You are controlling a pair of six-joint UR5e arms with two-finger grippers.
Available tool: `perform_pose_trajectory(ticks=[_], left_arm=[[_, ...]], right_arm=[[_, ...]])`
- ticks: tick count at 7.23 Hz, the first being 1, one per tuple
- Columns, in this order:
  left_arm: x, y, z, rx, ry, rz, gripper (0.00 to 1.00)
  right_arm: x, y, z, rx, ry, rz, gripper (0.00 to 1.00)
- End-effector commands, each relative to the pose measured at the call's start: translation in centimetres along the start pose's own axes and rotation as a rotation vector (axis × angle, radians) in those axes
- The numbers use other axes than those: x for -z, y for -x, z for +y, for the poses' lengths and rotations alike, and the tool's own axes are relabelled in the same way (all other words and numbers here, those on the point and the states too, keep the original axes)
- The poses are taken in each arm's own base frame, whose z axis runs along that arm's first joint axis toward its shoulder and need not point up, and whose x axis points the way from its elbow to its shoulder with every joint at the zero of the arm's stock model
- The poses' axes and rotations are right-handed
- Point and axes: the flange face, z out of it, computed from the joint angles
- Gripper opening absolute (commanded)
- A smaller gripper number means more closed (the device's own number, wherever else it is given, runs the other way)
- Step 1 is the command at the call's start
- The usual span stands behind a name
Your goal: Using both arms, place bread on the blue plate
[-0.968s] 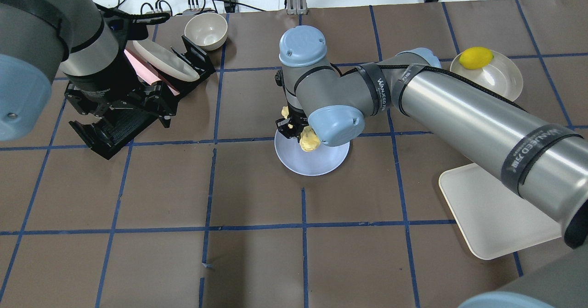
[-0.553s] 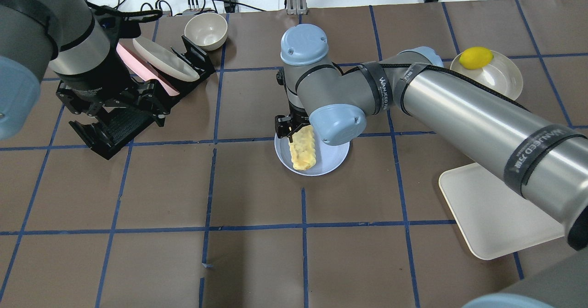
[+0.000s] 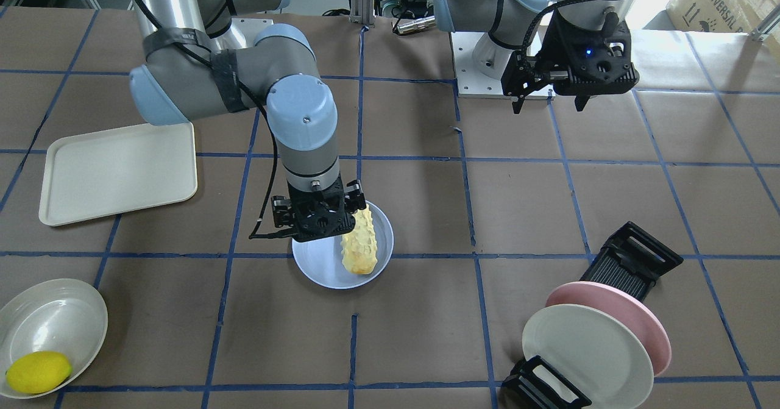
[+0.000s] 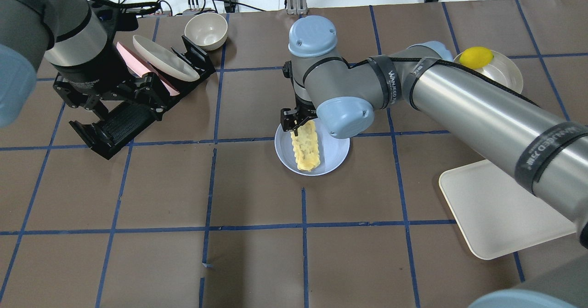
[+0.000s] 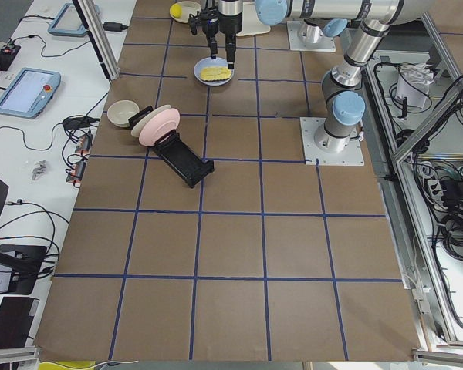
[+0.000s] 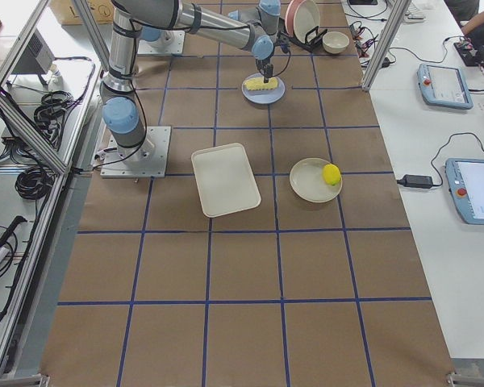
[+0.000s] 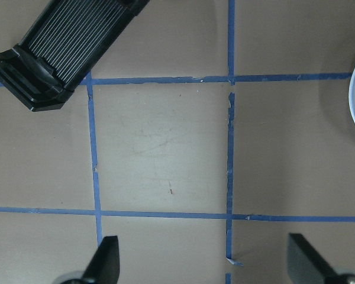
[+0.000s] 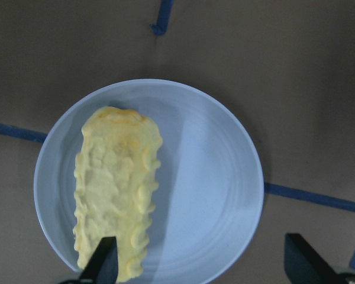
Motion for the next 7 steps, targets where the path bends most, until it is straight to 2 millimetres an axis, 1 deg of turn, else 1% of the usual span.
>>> perform_pose_trajectory(ticks=[1, 2, 3, 4, 5, 6, 7], left_arm=[[-0.1, 0.0, 0.0, 0.000, 0.005, -0.001, 1.00], [-0.1, -0.1, 0.1, -0.002, 0.011, 0.000, 1.00], [-0.1, -0.1, 0.1, -0.004, 0.010, 0.001, 1.00], [-0.1, -0.1, 0.1, -0.003, 0.008, 0.001, 1.00], [0.0, -0.1, 0.1, -0.003, 0.008, 0.001, 1.00], [-0.1, -0.1, 0.1, -0.003, 0.008, -0.001, 1.00], [-0.2, -0.2, 0.1, -0.005, 0.012, 0.001, 1.00]], right_arm=[[6.4, -7.8, 2.1, 0.017, 0.005, -0.002, 1.00], [9.4, -11.1, 3.8, 0.037, 0.012, 0.002, 1.00], [13.0, -13.9, 6.4, 0.032, 0.009, 0.005, 1.00], [15.0, -15.7, 8.4, 0.015, 0.025, 0.002, 1.00], [16.8, -16.2, 10.7, 0.006, 0.054, 0.018, 1.00], [18.4, -15.8, 12.7, 0.007, 0.067, 0.029, 1.00], [20.2, -14.9, 14.2, 0.009, 0.035, 0.019, 1.00]])
